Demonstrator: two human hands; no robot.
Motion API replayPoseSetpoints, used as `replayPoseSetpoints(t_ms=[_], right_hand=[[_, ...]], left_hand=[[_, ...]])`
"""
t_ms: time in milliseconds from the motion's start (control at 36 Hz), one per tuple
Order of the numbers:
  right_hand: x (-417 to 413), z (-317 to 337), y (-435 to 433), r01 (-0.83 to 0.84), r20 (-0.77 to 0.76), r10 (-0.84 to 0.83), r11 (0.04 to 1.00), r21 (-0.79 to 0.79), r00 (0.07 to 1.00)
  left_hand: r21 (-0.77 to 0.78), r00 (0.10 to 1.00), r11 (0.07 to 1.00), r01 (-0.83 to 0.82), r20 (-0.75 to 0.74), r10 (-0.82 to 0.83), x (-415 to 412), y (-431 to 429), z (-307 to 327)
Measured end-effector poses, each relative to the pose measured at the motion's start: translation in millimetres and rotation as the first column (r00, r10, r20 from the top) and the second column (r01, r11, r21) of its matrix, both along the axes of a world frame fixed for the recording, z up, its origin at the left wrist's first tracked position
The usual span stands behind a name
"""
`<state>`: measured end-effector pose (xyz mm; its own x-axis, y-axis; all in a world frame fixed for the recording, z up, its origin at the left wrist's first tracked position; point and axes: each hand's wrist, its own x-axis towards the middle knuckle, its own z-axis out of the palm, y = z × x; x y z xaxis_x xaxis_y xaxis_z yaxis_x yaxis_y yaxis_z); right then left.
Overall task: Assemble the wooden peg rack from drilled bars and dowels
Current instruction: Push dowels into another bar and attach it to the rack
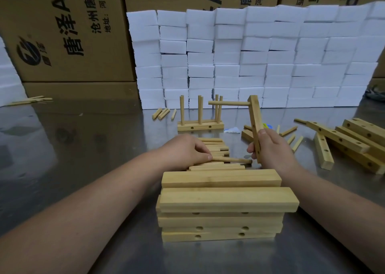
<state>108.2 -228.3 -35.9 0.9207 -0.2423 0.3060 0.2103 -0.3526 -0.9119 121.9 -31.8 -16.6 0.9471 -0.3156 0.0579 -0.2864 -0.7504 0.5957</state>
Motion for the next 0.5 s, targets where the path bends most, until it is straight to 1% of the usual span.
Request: replayPoseSetpoints(t_ms=[111,167,250,333,389,444,500], right_hand=[[-1,0,2,-0.038,-0.041,0.041,0.996,0.079,0.998],[-1,0,1,-0.051,-0.058,0.057,0.995,0.091,0.997],[-1,0,0,-0.045,-0.067,0.053,0.993,0.112,0.996],[1,1,-1,-0.032,-0.066,0.037,0.996,0.078,0.997],[1,1,-3,-0.022,-0.078,0.026,0.998,0.059,0.997],[2,2,-5,-0.021,-0.088,0.026,0.998,0.053,0.996],[2,2,-5,-0.036,-0.083,0.041,0.998,0.059,0.996]], left_hand=[[0.0,1.0,1.0,-0.01,0.008,0.01,0,-2,1],[-0.041,0.999,0.999,-0.032,0.001,0.032,0,-1,0],[-0.129,0.998,0.99,-0.063,-0.004,0.063,-1,1,1],[-0.232,0.993,0.968,-0.091,0.048,0.105,0,2,4],[-0.335,0.99,0.936,-0.11,0.043,0.131,0,1,7],[-0.448,0.99,0.885,-0.126,-0.004,0.139,0,-1,10],[-0.511,0.991,0.85,-0.128,-0.025,0.134,-1,-3,12]])
